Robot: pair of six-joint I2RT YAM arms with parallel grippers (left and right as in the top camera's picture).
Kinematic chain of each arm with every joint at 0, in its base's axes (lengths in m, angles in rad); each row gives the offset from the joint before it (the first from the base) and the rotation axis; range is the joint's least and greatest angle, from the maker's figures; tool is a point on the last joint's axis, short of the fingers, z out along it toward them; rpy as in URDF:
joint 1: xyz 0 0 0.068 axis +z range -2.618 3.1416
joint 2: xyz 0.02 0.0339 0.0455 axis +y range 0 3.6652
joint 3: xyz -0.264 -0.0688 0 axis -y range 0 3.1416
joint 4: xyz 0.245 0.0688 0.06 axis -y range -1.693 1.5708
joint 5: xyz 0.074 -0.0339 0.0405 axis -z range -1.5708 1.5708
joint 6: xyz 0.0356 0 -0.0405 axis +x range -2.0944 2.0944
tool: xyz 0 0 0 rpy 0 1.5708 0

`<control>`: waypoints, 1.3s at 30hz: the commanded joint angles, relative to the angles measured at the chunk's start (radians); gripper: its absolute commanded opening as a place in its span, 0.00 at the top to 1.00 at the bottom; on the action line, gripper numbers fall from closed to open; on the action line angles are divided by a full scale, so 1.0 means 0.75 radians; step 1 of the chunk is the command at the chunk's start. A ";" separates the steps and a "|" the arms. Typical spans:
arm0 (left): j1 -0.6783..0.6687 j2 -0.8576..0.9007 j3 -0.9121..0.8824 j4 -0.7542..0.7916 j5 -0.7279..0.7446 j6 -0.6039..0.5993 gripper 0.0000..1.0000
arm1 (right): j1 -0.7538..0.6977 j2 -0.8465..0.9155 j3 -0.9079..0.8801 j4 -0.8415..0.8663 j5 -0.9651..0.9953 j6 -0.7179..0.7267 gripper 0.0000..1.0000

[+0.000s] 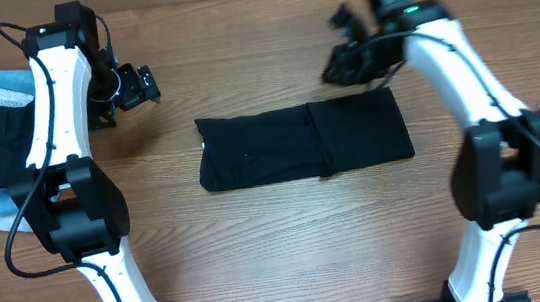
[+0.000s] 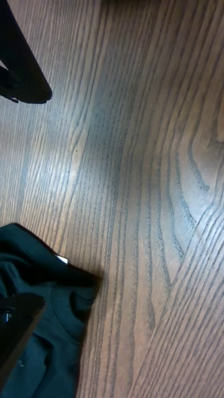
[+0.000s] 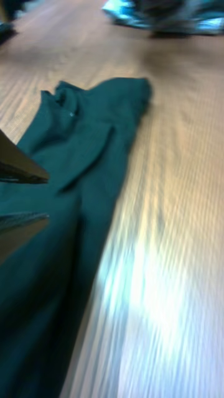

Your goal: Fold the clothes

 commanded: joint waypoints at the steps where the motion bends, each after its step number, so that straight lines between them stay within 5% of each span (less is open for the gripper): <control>1: 0.007 -0.003 -0.005 0.008 -0.017 -0.003 0.00 | -0.232 -0.085 0.044 -0.165 0.084 -0.090 0.64; 5: -0.012 -0.003 -0.005 0.016 0.103 0.049 0.00 | -0.452 -0.072 -0.058 -0.325 0.154 -0.279 0.46; 13: -0.093 -0.003 -0.005 0.066 0.084 0.083 0.00 | -0.559 -0.071 -0.490 -0.081 0.143 -0.360 0.56; 16: -0.093 -0.003 -0.005 0.065 0.084 0.104 0.00 | -0.559 -0.071 -0.601 -0.001 -0.119 -0.543 0.55; 21: -0.093 -0.003 -0.007 0.065 0.084 0.104 0.00 | -0.558 -0.071 -0.783 0.226 -0.212 -0.562 0.23; 24: -0.093 -0.003 -0.007 0.066 0.084 0.103 0.00 | -0.557 -0.071 -0.865 0.351 -0.343 -0.563 0.14; 27: -0.093 -0.003 -0.007 0.066 0.084 0.103 0.00 | -0.547 -0.071 -0.899 0.411 -0.472 -0.563 0.14; 31: -0.093 -0.003 -0.007 0.060 0.084 0.103 0.00 | -0.539 -0.071 -0.899 0.464 -0.491 -0.563 0.32; 39: -0.093 -0.003 -0.007 0.057 0.083 0.103 0.00 | -0.512 -0.071 -0.899 0.513 -0.640 -0.563 0.43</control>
